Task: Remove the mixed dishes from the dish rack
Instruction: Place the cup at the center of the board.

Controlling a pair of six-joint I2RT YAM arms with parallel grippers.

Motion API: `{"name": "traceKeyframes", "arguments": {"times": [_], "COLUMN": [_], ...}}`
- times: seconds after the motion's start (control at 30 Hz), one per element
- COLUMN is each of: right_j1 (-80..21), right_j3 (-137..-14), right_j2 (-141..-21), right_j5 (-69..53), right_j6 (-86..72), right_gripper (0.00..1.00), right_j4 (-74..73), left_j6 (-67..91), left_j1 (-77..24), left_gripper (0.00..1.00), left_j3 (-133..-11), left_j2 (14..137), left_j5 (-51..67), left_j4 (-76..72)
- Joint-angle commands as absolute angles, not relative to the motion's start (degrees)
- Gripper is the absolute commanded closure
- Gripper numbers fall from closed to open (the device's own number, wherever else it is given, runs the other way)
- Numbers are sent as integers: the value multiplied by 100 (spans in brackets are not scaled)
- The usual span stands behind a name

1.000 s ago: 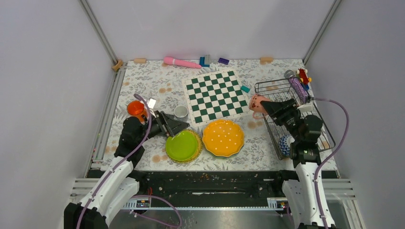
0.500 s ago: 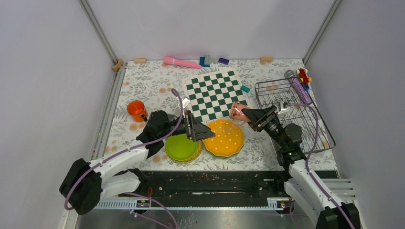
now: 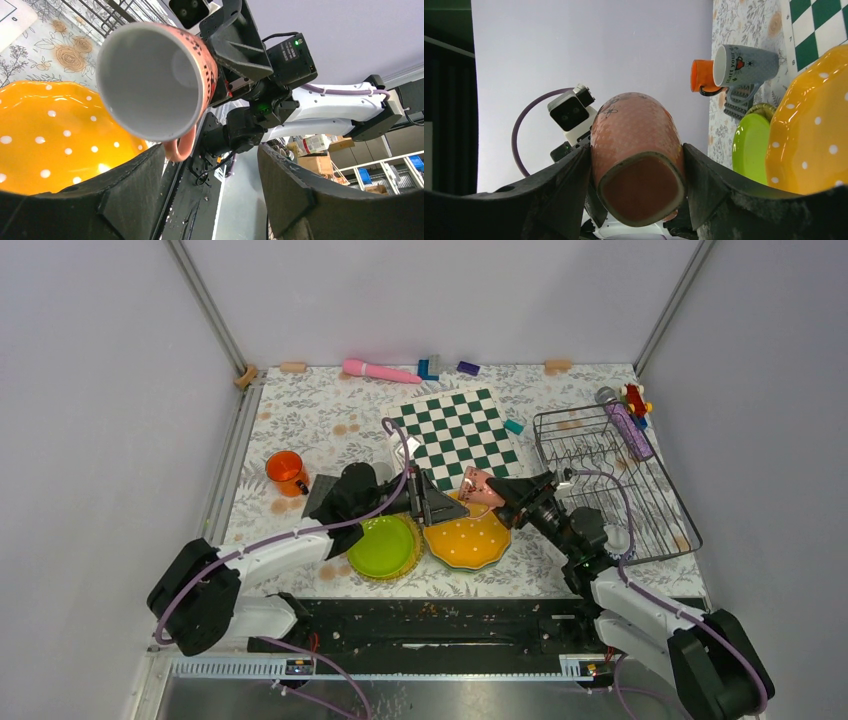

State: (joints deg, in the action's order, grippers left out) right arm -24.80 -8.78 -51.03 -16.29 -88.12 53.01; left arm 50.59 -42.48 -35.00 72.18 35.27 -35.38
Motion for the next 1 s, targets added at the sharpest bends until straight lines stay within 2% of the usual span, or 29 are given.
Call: {"name": "traceKeyframes", "arguments": {"times": [0.0, 0.4, 0.7, 0.83, 0.97], "right_j1": [-2799, -3435, -3678, -3728, -3785], "right_j3": [-940, -1105, -1066, -1002, -1075], "right_j2": [-5371, -5903, -5388, -5182, -5121], "right_j5": [-1340, -1137, -695, -601, -622], "right_j6": [-9275, -9372, -8927, -8793, -8644], "right_gripper": [100, 100, 100, 100, 100], "right_j4": [6493, 7083, 6560, 6385, 6122], "left_j6": [4955, 4767, 4775, 4861, 4940], "left_j1": [-4365, -4473, -4500, -4507, -4506], "left_gripper": [34, 41, 49, 58, 75], "left_j3": [-3841, -3989, -3954, -3856, -3804], "left_j2": [7355, 7490, 7453, 7356, 7296], "left_j5": [3296, 3050, 2783, 2782, 2950], "left_j4": [-3921, -3563, -3442, -3636, -3793]}}
